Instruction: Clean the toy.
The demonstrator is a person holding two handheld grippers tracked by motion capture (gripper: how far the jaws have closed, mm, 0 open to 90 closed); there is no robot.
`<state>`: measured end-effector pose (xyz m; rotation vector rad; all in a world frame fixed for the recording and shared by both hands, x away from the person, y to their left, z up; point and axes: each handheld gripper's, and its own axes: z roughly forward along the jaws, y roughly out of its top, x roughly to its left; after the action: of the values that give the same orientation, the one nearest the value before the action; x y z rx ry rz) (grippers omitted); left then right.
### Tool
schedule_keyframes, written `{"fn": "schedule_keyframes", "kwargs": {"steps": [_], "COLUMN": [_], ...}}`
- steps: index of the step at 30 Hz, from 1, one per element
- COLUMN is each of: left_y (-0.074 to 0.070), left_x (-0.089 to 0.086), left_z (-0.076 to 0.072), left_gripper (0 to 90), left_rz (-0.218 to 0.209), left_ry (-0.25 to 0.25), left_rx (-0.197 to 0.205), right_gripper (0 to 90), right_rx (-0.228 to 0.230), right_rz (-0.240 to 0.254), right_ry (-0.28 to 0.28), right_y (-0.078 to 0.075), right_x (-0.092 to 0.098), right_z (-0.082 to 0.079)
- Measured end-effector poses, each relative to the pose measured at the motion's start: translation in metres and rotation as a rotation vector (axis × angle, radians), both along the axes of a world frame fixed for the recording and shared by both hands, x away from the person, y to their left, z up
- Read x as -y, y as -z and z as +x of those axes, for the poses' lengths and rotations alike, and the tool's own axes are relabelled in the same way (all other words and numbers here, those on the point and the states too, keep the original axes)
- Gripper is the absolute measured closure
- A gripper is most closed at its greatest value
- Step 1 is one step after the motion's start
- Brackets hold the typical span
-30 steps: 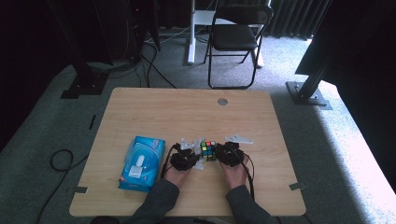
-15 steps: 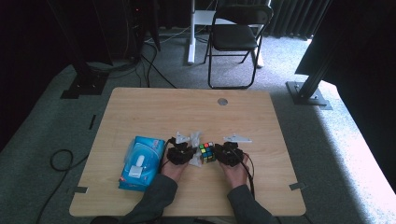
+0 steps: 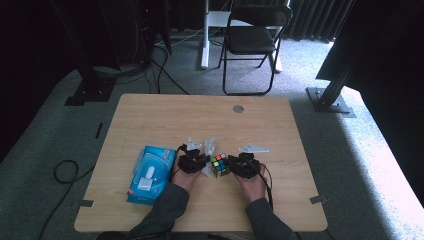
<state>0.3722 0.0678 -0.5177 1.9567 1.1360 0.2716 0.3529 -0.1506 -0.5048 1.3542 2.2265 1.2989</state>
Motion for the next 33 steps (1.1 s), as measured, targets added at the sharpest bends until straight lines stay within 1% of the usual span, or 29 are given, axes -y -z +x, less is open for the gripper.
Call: {"fn": "schedule_keyframes", "kwargs": {"steps": [3,8,11,13,15,19,21,26,29,33], "left_y": [0.0,-0.001,-0.001,-0.001,-0.001,-0.001,-0.001,-0.001,-0.002,-0.002], "left_x": [-0.001,0.0,0.001,0.001,0.002,0.005,0.007,0.013,0.015,0.016], "left_z": [0.0,-0.003,-0.006,-0.008,-0.01,-0.014,-0.018,-0.025,-0.026,-0.026], "left_gripper": [82.4,82.5,82.6,82.6,82.5,82.6,82.7,82.7,82.7,82.7], "left_rz": [-0.009,0.005,0.002,0.002,0.004,0.007,0.006,0.014,0.013,0.017], "left_ry": [-0.001,-0.001,0.003,0.015,0.026,0.038,0.055,0.08,0.091,0.101], "left_rx": [-0.008,-0.009,-0.01,-0.012,-0.011,-0.01,-0.014,-0.008,-0.012,-0.008], "right_gripper": [69.8,68.3,67.3,67.1,66.4,66.0,64.8,65.5,65.1,65.2], "right_rx": [0.003,0.002,0.002,0.004,0.0,-0.004,-0.008,-0.013,-0.012,-0.013], "right_rz": [0.002,0.003,0.0,0.001,0.004,0.0,0.004,0.003,-0.001,-0.002], "right_ry": [0.012,0.035,0.061,0.067,0.086,0.098,0.114,0.137,0.155,0.173], "right_y": [0.0,0.001,0.001,0.001,0.001,0.0,0.0,0.0,0.0,0.0], "right_x": [0.0,0.0,0.001,0.001,0.002,0.003,0.003,0.002,0.002,0.001], "right_z": [0.001,0.002,0.003,0.004,0.006,0.007,0.007,0.009,0.009,0.009]}}
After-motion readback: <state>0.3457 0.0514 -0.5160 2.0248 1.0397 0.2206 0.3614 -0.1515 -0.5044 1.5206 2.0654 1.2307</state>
